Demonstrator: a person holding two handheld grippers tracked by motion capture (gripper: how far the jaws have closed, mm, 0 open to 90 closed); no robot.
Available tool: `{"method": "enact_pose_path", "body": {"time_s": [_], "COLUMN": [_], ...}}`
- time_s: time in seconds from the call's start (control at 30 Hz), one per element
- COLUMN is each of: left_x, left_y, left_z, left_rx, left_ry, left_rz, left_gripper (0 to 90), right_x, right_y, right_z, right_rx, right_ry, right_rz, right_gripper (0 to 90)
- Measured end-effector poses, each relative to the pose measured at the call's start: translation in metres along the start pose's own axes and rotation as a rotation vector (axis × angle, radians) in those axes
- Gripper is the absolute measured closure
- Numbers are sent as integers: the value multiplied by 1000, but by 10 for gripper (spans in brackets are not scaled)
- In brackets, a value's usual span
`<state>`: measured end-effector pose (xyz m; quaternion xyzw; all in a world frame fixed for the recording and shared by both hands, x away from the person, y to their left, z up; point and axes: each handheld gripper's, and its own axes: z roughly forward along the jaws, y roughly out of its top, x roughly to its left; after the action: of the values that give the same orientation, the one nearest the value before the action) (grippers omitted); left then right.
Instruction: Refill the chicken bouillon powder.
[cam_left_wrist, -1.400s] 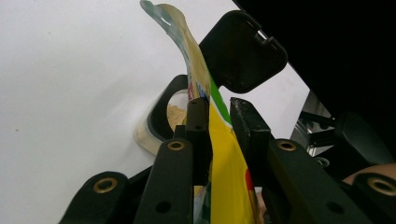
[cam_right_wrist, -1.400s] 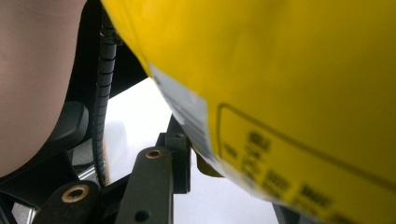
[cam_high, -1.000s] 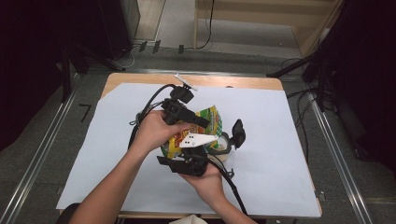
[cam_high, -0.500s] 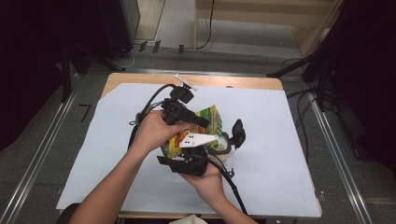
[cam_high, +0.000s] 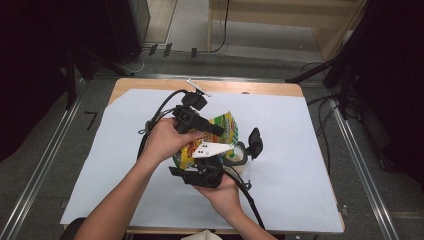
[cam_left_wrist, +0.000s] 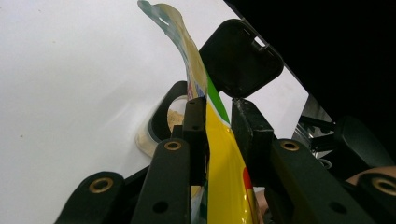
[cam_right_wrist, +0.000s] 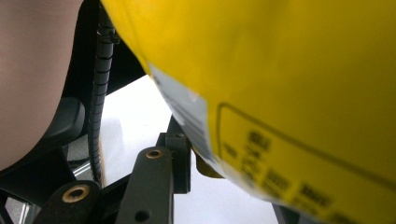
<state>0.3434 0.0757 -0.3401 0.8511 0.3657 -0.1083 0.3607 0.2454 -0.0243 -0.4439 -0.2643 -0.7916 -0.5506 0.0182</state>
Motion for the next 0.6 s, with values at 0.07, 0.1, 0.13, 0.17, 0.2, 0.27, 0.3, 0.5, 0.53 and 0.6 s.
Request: {"method": "enact_pose_path", "body": {"time_s": [0.07, 0.1, 0.13, 0.17, 0.2, 0.27, 0.3, 0.5, 0.53, 0.6], "left_x": [0, 0, 0, 0, 0, 0, 0, -1, -1, -1], "left_y": [0, 0, 0, 0, 0, 0, 0, 1, 1, 2], "left_z": [0, 1, 1, 1, 2, 2, 2, 3, 3, 4], "left_rx": [0, 0, 2, 4, 5, 8, 7, 7, 6, 9], "left_ry": [-2, 0, -1, 0, 0, -1, -1, -1, 0, -1], "left_rz": [0, 0, -2, -1, -1, 0, -1, 5, 5, 7], "left_gripper": [762, 764, 765, 765, 765, 765, 764, 763, 763, 763], "right_x": [0, 0, 0, 1, 1, 1, 0, 0, 0, 0], "right_y": [0, 0, 0, -1, -1, -1, -1, -1, -1, -2], "right_z": [0, 0, 0, 0, 0, 0, 0, -1, -1, -1], "right_rx": [1, 1, 1, 0, 0, 0, 0, -3, -3, -5], "right_ry": [-3, -5, -5, -4, -3, -3, -4, -5, -5, -6], "right_rz": [-3, -5, -5, -1, 0, 2, 3, 4, 5, 7], "right_gripper": [689, 689, 689, 689, 689, 689, 689, 689, 689, 689]}}
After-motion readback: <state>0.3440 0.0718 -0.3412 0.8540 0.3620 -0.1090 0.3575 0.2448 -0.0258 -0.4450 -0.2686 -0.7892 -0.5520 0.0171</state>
